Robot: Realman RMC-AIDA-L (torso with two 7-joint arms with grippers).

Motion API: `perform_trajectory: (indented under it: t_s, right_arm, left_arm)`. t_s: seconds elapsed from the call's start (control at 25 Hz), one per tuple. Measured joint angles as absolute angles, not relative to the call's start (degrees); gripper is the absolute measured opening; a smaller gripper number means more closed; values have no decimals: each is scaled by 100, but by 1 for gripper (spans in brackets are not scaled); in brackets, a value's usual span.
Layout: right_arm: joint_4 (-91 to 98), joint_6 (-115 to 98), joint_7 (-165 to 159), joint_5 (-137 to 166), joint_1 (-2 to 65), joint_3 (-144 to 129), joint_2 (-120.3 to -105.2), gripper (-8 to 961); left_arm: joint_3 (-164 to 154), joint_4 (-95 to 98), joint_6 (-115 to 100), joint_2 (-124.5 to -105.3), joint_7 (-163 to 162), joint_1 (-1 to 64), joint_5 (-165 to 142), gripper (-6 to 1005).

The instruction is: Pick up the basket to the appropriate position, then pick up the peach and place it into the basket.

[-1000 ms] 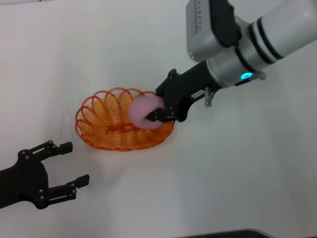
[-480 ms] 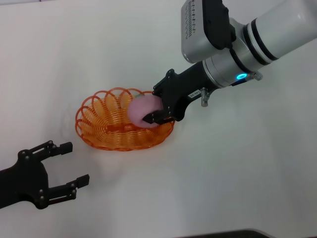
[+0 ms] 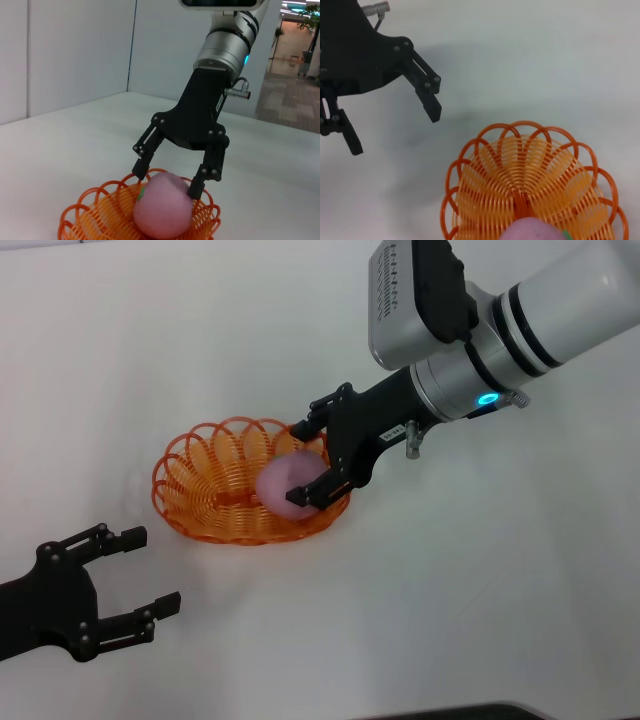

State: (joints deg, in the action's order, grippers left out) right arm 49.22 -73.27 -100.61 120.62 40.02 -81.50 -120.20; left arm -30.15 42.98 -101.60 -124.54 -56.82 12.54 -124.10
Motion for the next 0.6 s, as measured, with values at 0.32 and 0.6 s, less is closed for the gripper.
perform_trajectory:
  t_s: [0.32,0.6]
  right_arm:
    - [4964,-7473,-9916,11879,3912,-8017,-11979,944]
    - [5562,-8384,-9320,11812,3238,-6549,-11943,942]
  left_arm:
    - [-3014,4297,-10179,-12454,-5686,1257,-12410,830]
    - [-3005,4298,-10228,-12440,-5758,1265,-12359,830]
